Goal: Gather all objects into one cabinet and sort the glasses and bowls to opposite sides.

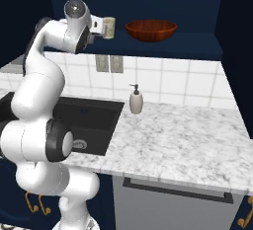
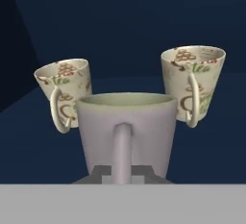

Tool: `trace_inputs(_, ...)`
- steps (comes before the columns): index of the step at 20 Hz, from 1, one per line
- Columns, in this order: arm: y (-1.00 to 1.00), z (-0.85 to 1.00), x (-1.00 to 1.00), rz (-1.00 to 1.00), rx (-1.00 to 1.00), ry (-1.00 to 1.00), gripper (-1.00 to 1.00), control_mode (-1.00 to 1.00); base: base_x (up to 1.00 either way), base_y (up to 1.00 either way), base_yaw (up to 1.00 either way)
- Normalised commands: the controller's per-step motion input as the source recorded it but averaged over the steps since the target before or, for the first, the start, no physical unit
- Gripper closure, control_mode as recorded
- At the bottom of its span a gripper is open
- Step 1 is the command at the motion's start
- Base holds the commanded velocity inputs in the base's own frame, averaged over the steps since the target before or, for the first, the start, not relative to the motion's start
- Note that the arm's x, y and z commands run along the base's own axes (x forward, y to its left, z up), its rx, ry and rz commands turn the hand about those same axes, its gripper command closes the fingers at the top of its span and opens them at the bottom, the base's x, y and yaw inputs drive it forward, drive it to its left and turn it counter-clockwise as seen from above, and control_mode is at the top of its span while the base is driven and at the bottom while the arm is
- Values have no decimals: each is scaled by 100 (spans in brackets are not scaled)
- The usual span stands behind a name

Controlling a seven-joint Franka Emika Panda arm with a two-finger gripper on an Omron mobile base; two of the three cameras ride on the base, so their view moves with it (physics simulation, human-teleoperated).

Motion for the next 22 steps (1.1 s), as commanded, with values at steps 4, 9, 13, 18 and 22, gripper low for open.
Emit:
trace_inputs(4, 0, -15, 0, 0, 4, -10, 100, -100, 0, 0, 0)
trace_inputs(9, 6, -9, 0, 0, 0, -14, 100, -100, 0, 0, 0)
trace_inputs(13, 4, -2, 0, 0, 0, -3, 100, -100, 0, 0, 0)
trace_inputs(18, 30, -18, 0, 0, 2, 0, -100, -100, 0, 0, 0)
trace_inputs(22, 0, 0, -14, 0, 1, -4, -100, -100, 0, 0, 0)
